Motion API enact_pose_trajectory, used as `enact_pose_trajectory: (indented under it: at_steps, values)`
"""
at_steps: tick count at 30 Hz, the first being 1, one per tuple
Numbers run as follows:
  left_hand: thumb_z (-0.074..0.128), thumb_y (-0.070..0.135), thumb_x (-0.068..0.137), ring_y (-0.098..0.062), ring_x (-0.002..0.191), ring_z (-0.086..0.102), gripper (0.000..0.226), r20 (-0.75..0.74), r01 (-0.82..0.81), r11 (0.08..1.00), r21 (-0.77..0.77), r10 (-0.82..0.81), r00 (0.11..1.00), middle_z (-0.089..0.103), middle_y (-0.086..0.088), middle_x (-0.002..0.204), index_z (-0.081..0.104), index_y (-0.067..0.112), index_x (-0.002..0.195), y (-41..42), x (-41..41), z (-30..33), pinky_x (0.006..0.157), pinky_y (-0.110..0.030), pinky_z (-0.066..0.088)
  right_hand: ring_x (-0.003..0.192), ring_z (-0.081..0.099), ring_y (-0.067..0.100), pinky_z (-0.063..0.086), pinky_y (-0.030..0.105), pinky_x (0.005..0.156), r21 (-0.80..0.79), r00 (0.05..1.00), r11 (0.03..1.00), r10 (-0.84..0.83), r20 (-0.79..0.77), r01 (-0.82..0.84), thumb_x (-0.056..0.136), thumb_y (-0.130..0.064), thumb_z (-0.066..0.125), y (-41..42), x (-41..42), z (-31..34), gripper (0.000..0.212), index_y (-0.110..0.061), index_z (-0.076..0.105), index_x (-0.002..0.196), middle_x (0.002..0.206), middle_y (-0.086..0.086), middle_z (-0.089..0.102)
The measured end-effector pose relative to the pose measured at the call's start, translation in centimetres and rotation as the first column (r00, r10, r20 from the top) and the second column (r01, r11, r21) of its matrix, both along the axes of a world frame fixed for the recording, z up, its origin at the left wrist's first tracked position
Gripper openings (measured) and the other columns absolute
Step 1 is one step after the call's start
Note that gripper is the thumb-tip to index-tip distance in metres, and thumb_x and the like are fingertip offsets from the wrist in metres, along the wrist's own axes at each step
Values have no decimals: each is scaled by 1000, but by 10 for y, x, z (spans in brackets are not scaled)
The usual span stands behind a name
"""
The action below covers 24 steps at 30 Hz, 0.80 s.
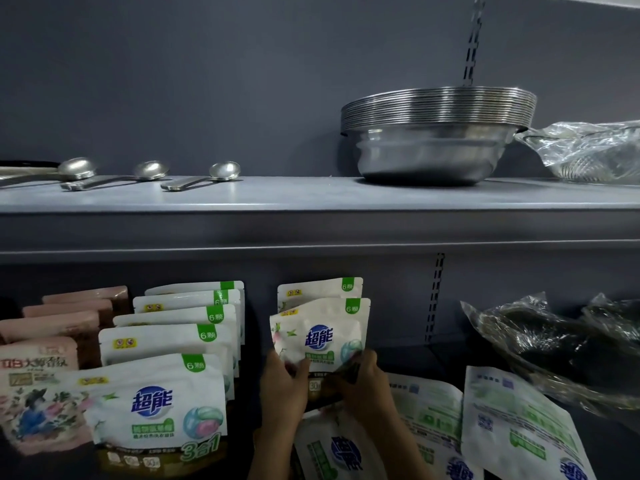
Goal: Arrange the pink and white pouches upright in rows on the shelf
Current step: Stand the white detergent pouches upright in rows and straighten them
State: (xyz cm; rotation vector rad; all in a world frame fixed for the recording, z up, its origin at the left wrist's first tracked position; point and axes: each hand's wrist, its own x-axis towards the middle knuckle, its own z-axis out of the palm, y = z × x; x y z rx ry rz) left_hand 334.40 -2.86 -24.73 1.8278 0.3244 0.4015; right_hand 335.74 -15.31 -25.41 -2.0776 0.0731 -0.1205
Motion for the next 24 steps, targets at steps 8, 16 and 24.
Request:
enact_pose_trajectory:
  at_steps: [8, 16, 24]
  values:
    - [65, 27, 81, -26, 102, 60, 41, -82, 4, 1000, 25, -2, 997, 60, -9, 114, 50, 11, 116, 5, 8, -4, 86, -37, 51, 101, 58, 27, 51, 32, 78, 26, 998, 998, -60, 29, 59, 78, -19, 74, 2, 9, -6, 44, -14, 35, 98, 114, 15, 57]
    - [69, 16, 81, -19, 114, 56, 51, -46, 122, 990, -69, -125, 991, 59, -2, 123, 45, 17, 126, 2, 8, 1, 82, -24, 41, 96, 58, 28, 54, 36, 76, 67, 994, 995, -83, 66, 79, 76, -17, 75, 4, 16, -9, 43, -12, 37, 98, 110, 16, 58]
    - [73, 11, 77, -14, 118, 50, 73, -32, 209, 973, -97, -213, 977, 53, 2, 130, 34, 21, 137, 6, 10, 0, 90, -21, 38, 87, 56, 21, 45, 17, 58, 88, 996, 995, -59, 71, 52, 79, -13, 72, 4, 21, -8, 39, -10, 37, 97, 109, 15, 58]
